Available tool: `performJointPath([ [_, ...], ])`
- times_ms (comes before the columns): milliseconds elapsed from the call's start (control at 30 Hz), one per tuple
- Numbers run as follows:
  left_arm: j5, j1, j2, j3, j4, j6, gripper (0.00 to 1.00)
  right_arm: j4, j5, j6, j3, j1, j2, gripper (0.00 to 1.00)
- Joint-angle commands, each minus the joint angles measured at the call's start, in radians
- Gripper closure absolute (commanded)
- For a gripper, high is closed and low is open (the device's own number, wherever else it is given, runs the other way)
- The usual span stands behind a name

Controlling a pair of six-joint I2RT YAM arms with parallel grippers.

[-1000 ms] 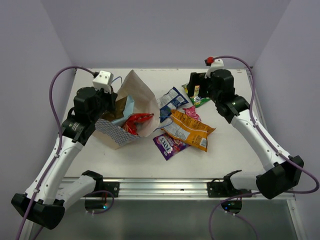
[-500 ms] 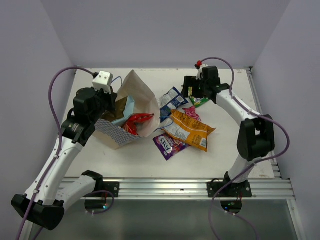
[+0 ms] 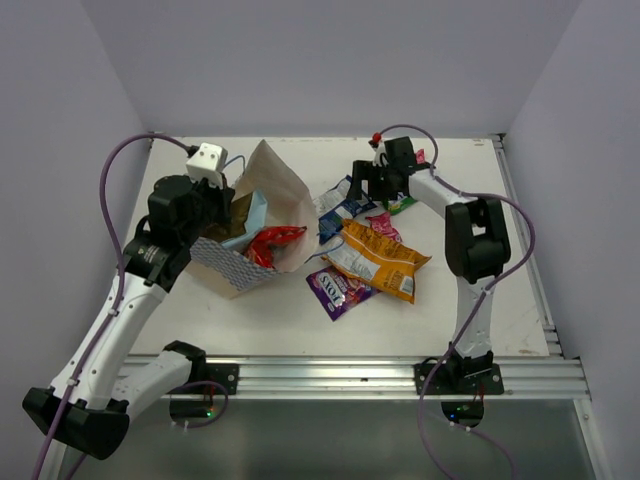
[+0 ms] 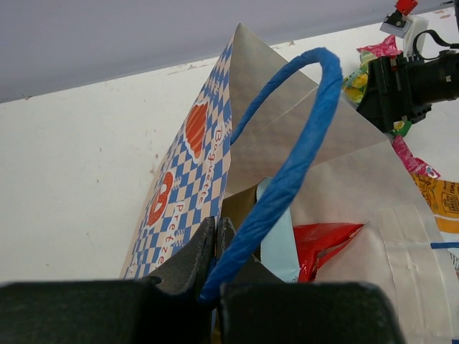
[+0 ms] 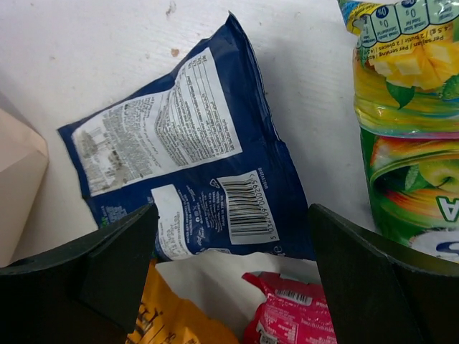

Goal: Place the snacks into the paper bag
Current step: Pick up the snack from the center of the board.

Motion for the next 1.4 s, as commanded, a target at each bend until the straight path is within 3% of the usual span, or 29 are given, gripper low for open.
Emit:
performJointPath([
  [0,-0.011,0.001,0.009,0.04,-0.022,0.001,1.0,0.038,-0.038,-0.015,0.059,-0.001,0.046,0.11],
  [300,-0.026,0.001,0.015,0.048,-0.054,-0.008,1.0,0.118,-0.081,-0.024,0.063,-0.001,0.127,0.16],
  [433,-0.026,0.001,0.024,0.049,-0.062,-0.008,1.0,0.158,-0.111,-0.033,0.06,-0.003,0.143,0.26],
  [700,-0.032,0.001,0.026,0.054,-0.073,-0.007,1.0,0.206,-0.133,-0.067,0.013,-0.001,0.042,0.82],
  [900,-0.029,0.001,0.023,0.054,-0.073,-0.007,1.0,0.238,-0.089,-0.113,-0.048,0.0,-0.113,0.99],
  [1367,-0.02,0.001,-0.005,0.06,-0.062,-0.01,1.0,0.288,0.052,-0.235,-0.19,0.019,-0.535,1.0],
])
